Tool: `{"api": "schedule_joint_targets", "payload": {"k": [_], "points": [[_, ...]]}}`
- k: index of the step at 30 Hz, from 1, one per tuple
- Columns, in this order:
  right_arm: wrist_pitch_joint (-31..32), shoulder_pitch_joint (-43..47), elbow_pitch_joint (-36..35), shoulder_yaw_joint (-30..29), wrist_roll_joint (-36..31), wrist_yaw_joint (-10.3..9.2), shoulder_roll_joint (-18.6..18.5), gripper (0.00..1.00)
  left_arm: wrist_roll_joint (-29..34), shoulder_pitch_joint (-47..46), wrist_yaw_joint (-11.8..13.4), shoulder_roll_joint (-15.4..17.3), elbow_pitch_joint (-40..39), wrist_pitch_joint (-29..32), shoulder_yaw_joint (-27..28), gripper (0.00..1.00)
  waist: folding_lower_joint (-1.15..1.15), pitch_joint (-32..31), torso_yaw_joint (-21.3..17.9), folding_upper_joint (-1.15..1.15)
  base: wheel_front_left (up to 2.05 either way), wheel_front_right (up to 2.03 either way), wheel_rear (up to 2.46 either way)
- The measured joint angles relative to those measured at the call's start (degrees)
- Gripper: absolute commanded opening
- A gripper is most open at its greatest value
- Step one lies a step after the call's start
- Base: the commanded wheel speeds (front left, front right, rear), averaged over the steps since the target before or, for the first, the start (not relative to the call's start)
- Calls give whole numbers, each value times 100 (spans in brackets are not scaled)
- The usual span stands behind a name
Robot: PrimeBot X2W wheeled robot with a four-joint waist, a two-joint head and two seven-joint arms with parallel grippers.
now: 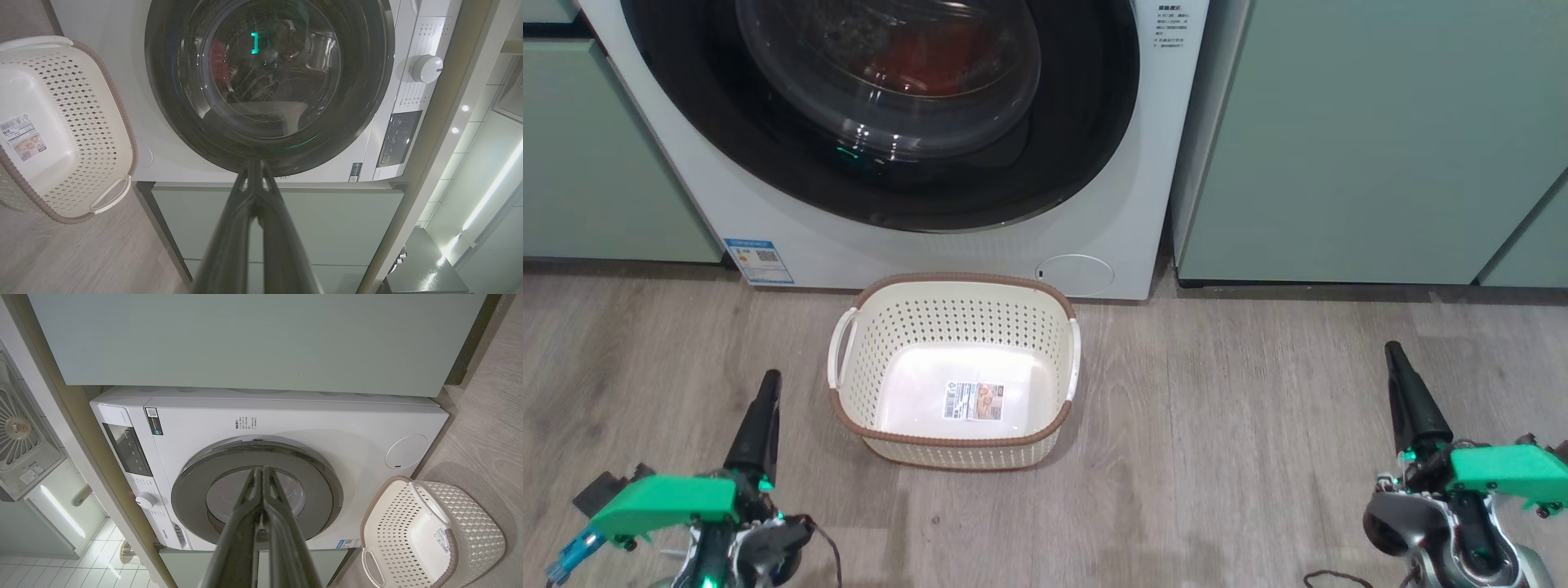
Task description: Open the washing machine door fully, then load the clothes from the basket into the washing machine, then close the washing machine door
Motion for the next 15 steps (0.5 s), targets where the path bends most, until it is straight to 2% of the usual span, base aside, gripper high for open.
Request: {"api": "schedule_joint_targets", "payload": {"k": [15], "points": [[3, 0, 1, -9, -1, 0, 1, 0, 0, 0, 0, -3, 0, 1, 5, 0, 0, 0, 0, 0, 0, 0, 0]]}}
